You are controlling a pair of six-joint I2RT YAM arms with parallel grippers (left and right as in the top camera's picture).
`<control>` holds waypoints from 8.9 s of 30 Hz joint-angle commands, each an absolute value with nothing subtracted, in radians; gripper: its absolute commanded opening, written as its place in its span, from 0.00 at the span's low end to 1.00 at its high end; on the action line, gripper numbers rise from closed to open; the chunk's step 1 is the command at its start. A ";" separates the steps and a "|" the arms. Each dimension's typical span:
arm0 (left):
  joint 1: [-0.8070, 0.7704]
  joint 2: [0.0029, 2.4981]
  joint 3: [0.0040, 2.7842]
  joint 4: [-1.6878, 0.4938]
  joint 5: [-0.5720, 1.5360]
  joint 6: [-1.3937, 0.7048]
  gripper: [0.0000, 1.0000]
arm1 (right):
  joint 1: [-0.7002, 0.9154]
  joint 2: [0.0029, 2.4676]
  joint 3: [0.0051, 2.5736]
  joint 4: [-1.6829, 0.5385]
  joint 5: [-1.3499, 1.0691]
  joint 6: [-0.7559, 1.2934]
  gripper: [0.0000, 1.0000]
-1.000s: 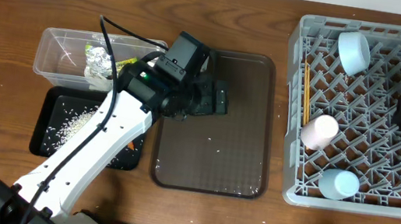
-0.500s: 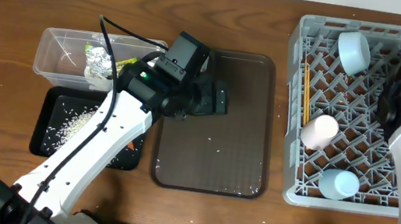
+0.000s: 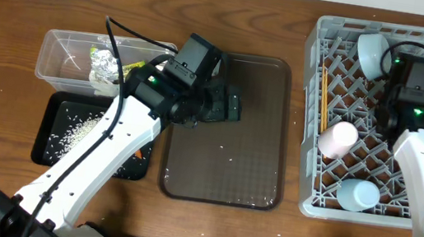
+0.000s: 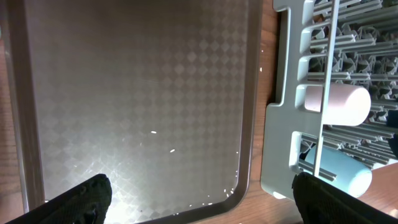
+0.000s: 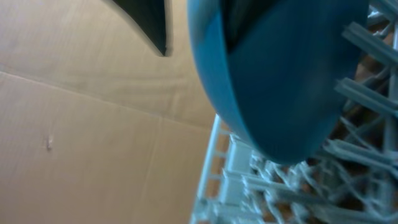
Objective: Sort waste into correct bins and load items into the dishwasher rack
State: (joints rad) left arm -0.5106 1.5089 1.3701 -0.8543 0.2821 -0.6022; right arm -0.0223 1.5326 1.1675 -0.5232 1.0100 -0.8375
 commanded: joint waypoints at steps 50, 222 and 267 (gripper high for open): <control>-0.507 1.498 1.392 -0.855 0.276 -0.599 0.95 | 0.231 1.304 1.163 -0.494 0.672 -0.445 0.99; -0.509 1.446 1.391 -0.856 0.276 -0.599 0.95 | 0.037 0.005 0.005 -0.071 0.037 -0.043 0.99; -0.315 0.002 1.073 -1.245 -0.196 -0.596 0.95 | 0.037 0.005 0.005 -0.071 0.037 -0.042 0.99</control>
